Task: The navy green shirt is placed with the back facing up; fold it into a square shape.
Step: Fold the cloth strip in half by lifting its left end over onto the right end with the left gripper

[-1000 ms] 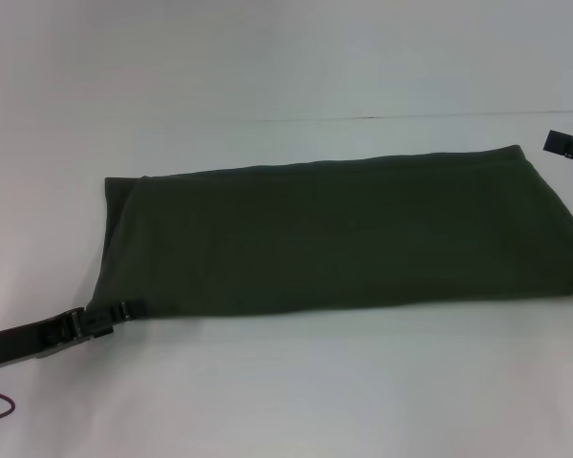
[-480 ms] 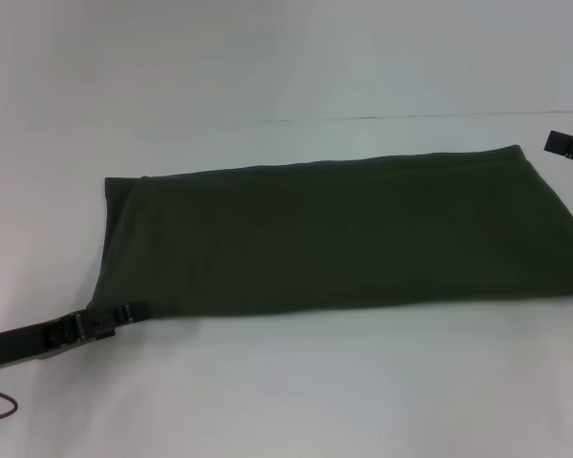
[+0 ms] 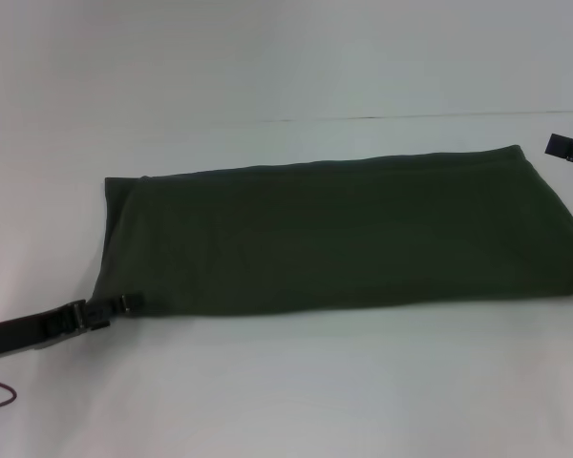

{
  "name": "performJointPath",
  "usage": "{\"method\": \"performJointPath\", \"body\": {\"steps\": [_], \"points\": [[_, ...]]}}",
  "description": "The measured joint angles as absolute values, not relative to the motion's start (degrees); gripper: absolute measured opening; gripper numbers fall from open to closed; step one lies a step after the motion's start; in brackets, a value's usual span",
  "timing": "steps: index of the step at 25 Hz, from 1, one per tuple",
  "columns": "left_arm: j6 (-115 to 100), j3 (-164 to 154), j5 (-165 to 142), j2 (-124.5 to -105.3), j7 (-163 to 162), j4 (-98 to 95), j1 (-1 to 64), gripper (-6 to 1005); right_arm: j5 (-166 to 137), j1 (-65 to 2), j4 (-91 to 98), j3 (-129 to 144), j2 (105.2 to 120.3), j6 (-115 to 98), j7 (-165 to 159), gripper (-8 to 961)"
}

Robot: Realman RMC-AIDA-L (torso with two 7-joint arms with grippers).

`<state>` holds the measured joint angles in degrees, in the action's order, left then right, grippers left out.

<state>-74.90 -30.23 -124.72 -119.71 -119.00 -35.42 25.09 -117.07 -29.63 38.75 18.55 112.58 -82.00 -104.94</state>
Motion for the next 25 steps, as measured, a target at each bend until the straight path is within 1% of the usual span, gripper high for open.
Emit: {"method": "performJointPath", "body": {"steps": [6, 12, 25], "points": [[-74.3, -30.3, -124.7, -119.58, -119.2, -35.4, 25.9, 899, -117.0, -29.6, 38.8, 18.5, 112.58, -82.0, -105.0, 905], [-74.5, -32.2, -124.8, -119.03, -121.4, -35.8, 26.2, 898, -117.0, -29.4, 38.8, 18.0, 112.63, -82.1, -105.0, 905], [-73.7, -32.4, -124.8, -119.01, -121.3, -35.9, 27.6, 895, -117.0, -29.2, 38.8, 18.0, 112.67, -82.0, -105.0, 903]]}}
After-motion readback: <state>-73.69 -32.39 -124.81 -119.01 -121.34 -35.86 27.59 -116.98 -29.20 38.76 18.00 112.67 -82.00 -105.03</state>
